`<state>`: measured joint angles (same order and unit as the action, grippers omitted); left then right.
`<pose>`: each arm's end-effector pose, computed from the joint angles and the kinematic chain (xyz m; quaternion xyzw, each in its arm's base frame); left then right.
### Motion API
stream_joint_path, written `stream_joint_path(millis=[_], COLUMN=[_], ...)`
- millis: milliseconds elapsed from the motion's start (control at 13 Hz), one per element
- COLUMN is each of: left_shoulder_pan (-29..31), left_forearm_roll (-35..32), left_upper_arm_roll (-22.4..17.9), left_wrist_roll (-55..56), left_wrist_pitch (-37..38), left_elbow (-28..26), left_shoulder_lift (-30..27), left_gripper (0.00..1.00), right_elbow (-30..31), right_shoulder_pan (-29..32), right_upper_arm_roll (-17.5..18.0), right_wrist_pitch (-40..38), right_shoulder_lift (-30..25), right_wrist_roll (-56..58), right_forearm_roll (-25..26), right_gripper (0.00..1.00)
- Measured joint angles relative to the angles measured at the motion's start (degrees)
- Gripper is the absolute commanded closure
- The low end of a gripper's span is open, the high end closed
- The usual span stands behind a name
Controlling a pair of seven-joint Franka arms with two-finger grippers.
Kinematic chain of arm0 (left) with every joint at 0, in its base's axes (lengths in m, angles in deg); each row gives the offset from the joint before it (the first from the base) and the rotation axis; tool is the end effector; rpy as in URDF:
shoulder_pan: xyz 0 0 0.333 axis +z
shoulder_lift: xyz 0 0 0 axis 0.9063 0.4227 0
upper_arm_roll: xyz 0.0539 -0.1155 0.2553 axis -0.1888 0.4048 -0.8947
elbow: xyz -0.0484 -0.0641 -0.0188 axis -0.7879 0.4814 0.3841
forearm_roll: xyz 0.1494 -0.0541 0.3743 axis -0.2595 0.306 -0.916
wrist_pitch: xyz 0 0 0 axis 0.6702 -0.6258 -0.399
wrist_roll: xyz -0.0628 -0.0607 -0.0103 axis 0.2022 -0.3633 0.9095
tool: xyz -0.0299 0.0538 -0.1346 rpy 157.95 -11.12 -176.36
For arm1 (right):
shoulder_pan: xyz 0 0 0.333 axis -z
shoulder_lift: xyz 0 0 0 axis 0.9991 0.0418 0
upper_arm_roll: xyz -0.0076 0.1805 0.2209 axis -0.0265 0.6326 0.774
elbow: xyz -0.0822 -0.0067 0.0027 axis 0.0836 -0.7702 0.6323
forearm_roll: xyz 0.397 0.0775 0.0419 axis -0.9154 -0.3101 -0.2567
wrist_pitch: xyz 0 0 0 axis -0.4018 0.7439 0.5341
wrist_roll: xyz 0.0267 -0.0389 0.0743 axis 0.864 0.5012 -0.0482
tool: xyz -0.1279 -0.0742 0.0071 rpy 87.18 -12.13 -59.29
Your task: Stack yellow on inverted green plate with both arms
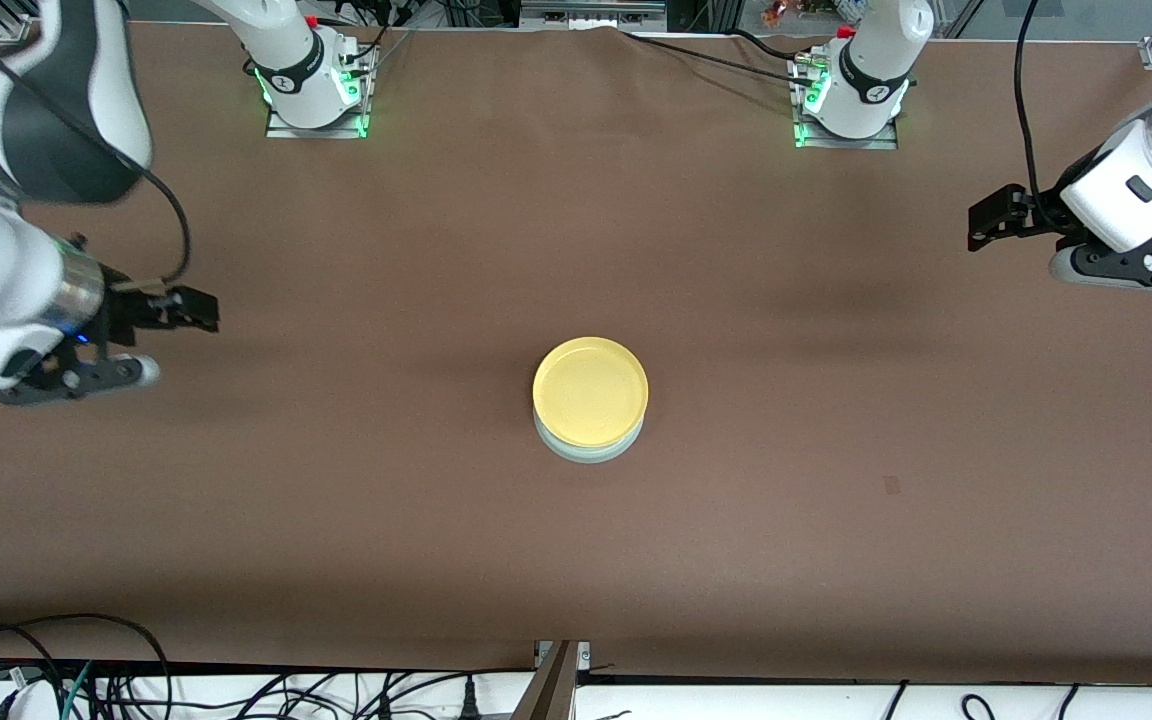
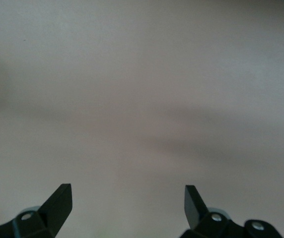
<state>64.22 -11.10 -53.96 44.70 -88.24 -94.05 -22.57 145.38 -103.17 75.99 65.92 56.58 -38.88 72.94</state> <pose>0.5667 -0.0583 0.5300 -0.9969 0.0468 0.0639 0.0039 0.6306 0.0672 0.4771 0.9929 0.0993 -0.0636 0.0148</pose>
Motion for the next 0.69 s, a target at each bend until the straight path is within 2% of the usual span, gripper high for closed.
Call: stream_joint_path(millis=[154,463,695], left_shoulder_pan=[-3.07,-3.62,-3.95], left_forearm_roll=[0.54,1.36,1.37], left_upper_arm_roll=[-3.34,-3.72,-3.65], left_wrist_roll=[0.00,0.00,0.00], left_wrist_pitch=[-0.03,-0.06,-0.10], left_elbow=[0.00,0.03,0.03], left_shoulder_lift=[-0.08,-0.39,-0.39], left_gripper=[0.00,0.00,0.00], right_elbow=[2.23,5.10,7.00], right_shoulder_pan=[2.57,5.63,7.06], right_upper_arm_roll=[0.99,1.31,1.39], right_wrist_pitch=[-0.78,-2.74,-9.06], right_shoulder_lift=[-5.69,-15.27,-17.28], right_wrist_roll=[0.04,0.19,0.20], right_forearm_roll=[0.40,0.53,0.54], right_gripper=[0.00,0.00,0.00])
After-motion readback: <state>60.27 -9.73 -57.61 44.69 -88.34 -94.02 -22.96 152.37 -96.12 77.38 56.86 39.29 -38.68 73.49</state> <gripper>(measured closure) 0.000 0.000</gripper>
